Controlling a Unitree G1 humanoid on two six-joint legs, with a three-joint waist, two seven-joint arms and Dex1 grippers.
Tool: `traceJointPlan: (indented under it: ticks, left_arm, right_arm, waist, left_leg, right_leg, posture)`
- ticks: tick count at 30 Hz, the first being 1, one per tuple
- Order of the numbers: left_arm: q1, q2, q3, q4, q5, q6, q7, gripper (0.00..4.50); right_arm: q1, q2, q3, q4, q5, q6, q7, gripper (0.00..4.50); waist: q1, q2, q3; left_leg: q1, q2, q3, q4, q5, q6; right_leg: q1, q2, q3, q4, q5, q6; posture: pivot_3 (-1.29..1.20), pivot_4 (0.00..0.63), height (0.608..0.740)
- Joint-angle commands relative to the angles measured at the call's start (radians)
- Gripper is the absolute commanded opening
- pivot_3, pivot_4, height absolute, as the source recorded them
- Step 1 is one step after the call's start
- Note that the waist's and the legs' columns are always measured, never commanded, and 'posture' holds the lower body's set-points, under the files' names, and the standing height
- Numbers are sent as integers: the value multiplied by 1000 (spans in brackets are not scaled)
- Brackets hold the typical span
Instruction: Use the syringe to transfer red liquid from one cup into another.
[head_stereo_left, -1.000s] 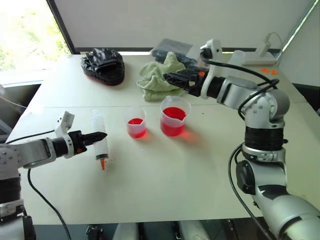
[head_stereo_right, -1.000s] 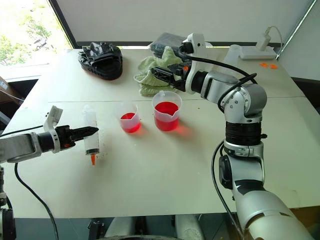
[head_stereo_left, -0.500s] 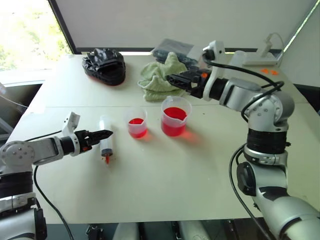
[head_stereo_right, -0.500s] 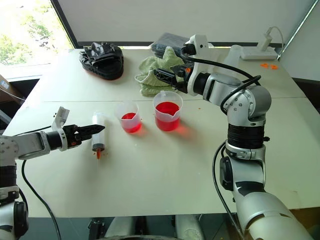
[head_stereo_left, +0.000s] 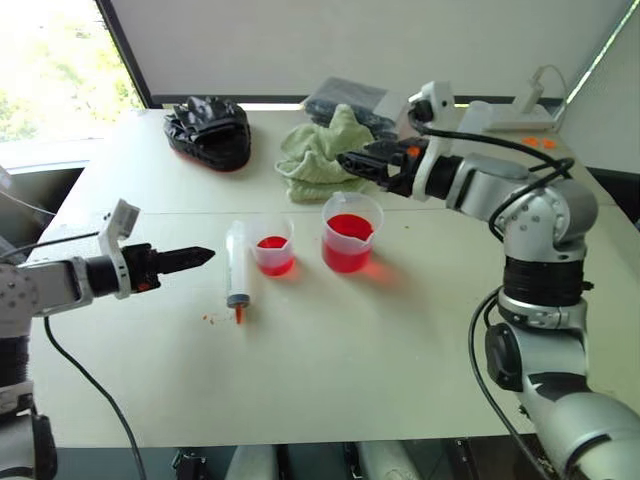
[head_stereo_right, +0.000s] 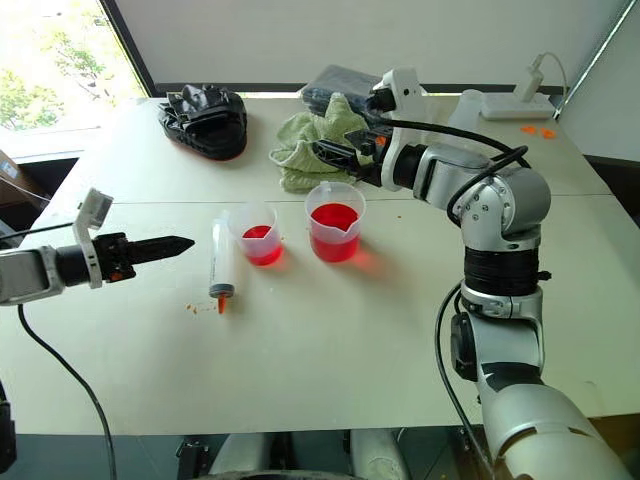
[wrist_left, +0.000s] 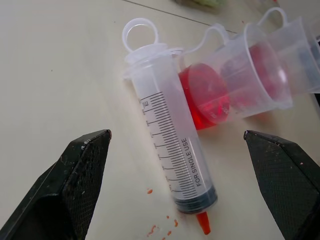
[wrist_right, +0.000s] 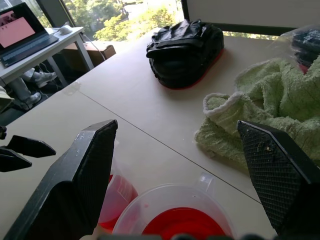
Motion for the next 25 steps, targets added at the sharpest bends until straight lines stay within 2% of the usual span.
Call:
traceJointPlan:
  ticks: [1,7,11,17,25]
  left_arm:
    - [-1,80,-35,-67,57,-89,-158,4434]
    - [-15,198,-69,-121,146,-215,-332,4434]
    - [0,232,-45,-156,173,-275,-400,4434]
    - [73,274,70,-217,159,-295,-469,4434]
    - [84,259,105,-232,151,-295,-473,4434]
  right_arm:
    - [6,-115,59,-26,-37,-94,158,3995]
    - [107,-399,177,-85,-96,-267,526,3995]
    - [151,-502,214,-64,-147,-370,662,3995]
    - [206,-552,176,-73,-139,-469,797,3995]
    - [194,-535,164,-61,-150,-474,804,3995]
  waist:
    - [1,0,0]
    - [8,1,1]
    - [8,2,1]
    - [9,2,2]
    - [24,2,2]
  left_leg:
    - [0,0,0,0,0,0]
    - [0,0,0,-1,-1,2]
    - [0,0,1,-1,-4,6]
    - [0,1,1,-1,-4,7]
    - [0,1,1,0,-4,7]
  right_leg:
    - [0,0,0,0,0,0]
    - [0,0,0,-2,0,0]
    - [0,0,1,-2,0,0]
    - [0,1,1,-2,0,0]
    - [0,0,1,-2,0,0]
  posture:
    - [0,150,740]
    - [0,150,740]
    - [0,150,740]
    - [0,150,740]
    - [0,150,740]
